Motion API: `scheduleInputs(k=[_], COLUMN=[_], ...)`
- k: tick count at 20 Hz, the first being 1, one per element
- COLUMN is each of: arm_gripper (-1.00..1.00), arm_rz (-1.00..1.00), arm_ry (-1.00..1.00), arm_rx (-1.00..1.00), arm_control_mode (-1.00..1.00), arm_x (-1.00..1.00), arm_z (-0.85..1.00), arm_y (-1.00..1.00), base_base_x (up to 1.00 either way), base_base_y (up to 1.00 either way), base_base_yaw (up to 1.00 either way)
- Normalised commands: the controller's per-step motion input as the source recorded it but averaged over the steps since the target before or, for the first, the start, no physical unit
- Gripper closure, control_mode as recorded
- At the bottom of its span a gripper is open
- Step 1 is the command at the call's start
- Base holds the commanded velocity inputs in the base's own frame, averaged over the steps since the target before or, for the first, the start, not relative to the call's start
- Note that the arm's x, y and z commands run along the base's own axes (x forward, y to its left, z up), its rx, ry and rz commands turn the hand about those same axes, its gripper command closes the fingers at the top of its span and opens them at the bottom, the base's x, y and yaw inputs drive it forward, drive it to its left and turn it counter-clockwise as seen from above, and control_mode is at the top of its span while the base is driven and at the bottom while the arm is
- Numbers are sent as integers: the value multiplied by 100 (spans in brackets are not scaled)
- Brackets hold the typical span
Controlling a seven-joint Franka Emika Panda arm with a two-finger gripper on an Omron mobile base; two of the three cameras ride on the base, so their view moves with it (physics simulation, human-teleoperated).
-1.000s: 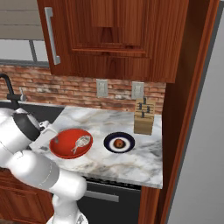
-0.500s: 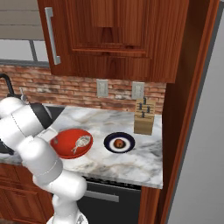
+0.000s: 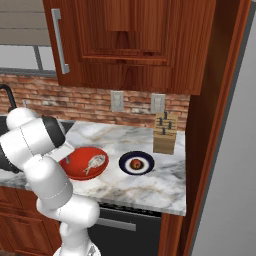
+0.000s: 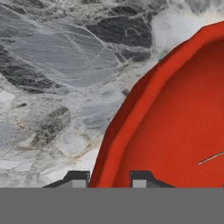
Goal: Remove the apple from the bowl and place it on the small plate. Then place the bowl with only the fish in the microwave, close the door, and press the start button to microwave the fish.
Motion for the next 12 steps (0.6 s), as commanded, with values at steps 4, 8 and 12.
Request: scheduleInputs(k=[4, 8, 12], arm_gripper=[100, 100, 100], arm_rz=[0, 2, 3], arm_ry=[0, 0, 1], arm_rx=[10, 2, 0], arm_control_mode=[-100, -100, -100], arm_x=[4, 0, 0], arm_z=[0, 7, 12], arm_y=[-53, -9, 1], base_base_x=[0, 0, 0], base_base_y=[0, 0, 0], base_base_yaw=[0, 0, 0])
